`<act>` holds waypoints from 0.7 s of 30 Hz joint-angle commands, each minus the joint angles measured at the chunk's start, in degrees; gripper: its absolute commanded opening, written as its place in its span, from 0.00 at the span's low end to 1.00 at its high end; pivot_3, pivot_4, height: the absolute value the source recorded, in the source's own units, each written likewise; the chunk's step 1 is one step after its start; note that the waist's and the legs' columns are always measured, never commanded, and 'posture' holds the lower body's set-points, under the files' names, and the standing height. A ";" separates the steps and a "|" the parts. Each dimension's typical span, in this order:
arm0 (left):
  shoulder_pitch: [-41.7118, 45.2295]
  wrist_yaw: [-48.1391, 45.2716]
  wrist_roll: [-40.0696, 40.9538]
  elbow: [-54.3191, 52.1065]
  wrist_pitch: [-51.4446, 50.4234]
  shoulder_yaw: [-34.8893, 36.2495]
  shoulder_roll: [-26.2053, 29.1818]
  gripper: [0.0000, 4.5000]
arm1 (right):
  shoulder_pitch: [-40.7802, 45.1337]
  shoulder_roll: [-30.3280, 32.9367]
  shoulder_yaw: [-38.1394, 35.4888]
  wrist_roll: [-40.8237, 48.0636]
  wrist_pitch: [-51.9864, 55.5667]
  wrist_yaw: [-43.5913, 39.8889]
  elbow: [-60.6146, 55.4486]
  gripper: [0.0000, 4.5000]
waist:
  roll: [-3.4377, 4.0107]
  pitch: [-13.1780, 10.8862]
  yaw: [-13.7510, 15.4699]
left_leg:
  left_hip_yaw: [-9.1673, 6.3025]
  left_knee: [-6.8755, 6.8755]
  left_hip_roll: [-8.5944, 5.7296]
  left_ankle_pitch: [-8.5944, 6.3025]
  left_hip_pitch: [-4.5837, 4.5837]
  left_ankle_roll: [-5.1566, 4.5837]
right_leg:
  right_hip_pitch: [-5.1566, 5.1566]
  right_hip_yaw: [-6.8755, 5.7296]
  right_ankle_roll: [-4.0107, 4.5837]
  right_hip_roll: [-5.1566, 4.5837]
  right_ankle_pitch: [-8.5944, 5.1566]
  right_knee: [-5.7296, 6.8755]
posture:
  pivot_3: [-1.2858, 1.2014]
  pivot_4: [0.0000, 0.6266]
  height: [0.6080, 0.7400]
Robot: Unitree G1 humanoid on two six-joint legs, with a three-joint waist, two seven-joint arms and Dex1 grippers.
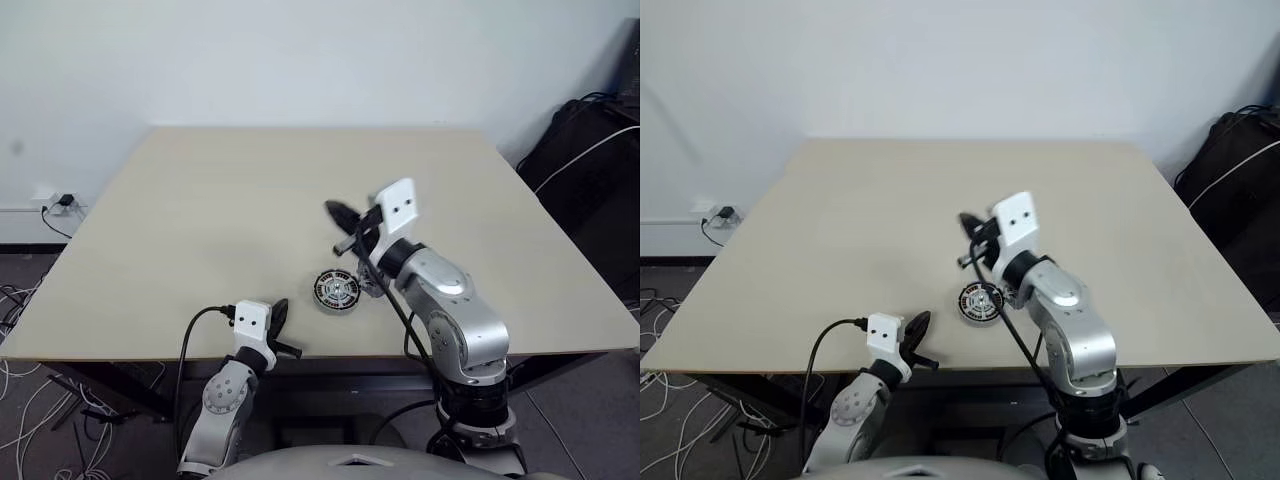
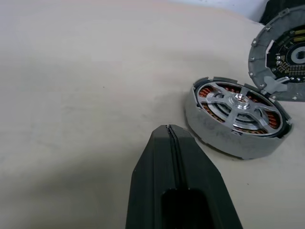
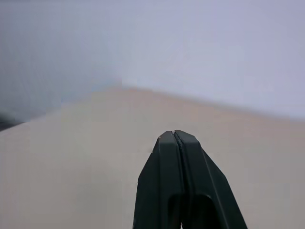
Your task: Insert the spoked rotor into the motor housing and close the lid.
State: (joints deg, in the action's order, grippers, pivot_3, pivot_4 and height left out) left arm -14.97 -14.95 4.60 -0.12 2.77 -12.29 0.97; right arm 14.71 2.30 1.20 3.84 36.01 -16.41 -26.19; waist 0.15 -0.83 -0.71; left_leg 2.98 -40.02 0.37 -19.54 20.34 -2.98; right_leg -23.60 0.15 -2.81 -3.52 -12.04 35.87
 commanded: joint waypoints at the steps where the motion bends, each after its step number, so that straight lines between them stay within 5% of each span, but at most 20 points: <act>1: 1.01 -0.69 0.00 -1.65 -0.08 -0.32 0.44 0.00 | -1.18 2.45 -2.30 -8.64 -8.00 10.30 3.28 0.01 | 0.02 -0.01 -0.04 | 0.01 0.00 0.00 0.03 0.00 0.06 | 0.00 0.01 0.00 0.00 0.00 0.00 | 0.52 0.00 1.00; 8: 1.68 -1.58 0.26 -1.55 -0.83 -0.38 1.23 0.00 | -6.96 8.99 -2.71 -18.75 -8.13 18.29 11.38 0.01 | 0.05 0.00 -0.34 | 0.07 0.01 0.00 0.12 -0.02 0.19 | 0.00 0.12 0.02 0.04 -0.01 0.00 | 0.52 0.00 1.00; 21: 1.78 -1.92 0.21 -1.69 -1.11 0.04 1.83 0.00 | -11.76 11.50 5.11 -15.89 -2.67 5.70 12.55 0.01 | 0.06 -0.05 -0.85 | 0.23 0.01 0.16 -0.04 -0.30 -0.13 | 0.17 0.33 -0.01 0.05 -0.01 0.05 | 0.52 0.00 1.00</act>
State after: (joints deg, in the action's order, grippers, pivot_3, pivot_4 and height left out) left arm -13.77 -16.54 4.66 -0.12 1.44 -12.25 2.66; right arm 1.76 13.77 6.46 -13.30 35.55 -9.68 -10.77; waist 0.21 -0.88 -1.56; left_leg 3.21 -40.02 0.55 -19.59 20.05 -3.11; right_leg -23.43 0.49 -2.83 -3.47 -12.05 35.92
